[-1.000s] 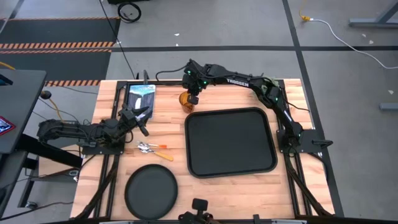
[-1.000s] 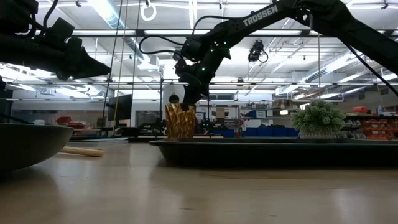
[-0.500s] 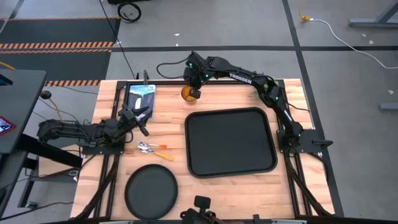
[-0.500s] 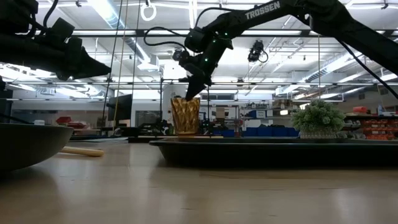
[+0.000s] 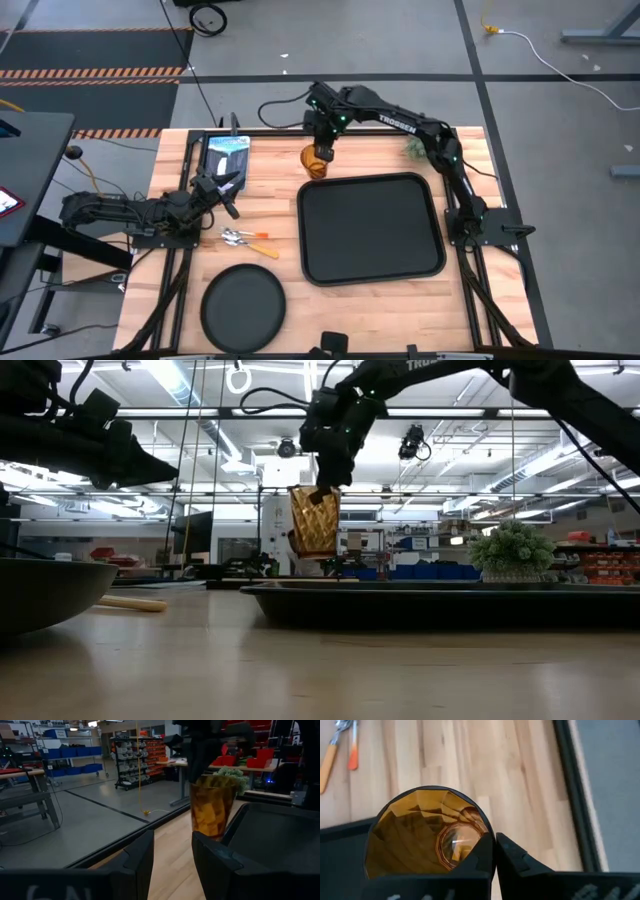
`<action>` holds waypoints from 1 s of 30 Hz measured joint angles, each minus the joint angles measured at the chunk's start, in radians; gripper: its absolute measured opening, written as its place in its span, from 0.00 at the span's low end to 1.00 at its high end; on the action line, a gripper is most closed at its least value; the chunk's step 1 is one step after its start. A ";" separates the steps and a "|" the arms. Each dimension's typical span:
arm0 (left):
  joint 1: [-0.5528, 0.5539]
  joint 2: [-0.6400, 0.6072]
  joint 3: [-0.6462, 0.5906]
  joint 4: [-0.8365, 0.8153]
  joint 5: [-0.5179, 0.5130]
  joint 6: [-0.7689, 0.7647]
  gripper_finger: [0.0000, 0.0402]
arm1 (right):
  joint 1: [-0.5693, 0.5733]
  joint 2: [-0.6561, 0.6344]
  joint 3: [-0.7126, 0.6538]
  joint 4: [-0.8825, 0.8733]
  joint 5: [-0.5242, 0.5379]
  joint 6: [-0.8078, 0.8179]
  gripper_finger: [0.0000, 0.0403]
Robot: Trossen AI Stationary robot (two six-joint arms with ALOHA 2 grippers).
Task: Pick and place plate/cup/fork/spoon on tray
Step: Put the yellow cup on the top right of the black tray
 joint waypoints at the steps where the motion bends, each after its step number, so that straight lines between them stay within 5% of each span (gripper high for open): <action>1: 0.000 0.000 0.000 0.000 0.000 0.000 0.35 | 0.005 -0.011 -0.023 0.001 0.000 0.003 0.02; 15: 0.000 0.000 0.000 -0.019 0.000 0.004 0.35 | 0.056 -0.377 -0.641 0.296 0.044 0.195 0.02; 30: 0.000 0.000 0.000 -0.019 0.000 0.004 0.35 | 0.059 -0.898 -1.198 0.321 0.207 0.530 0.02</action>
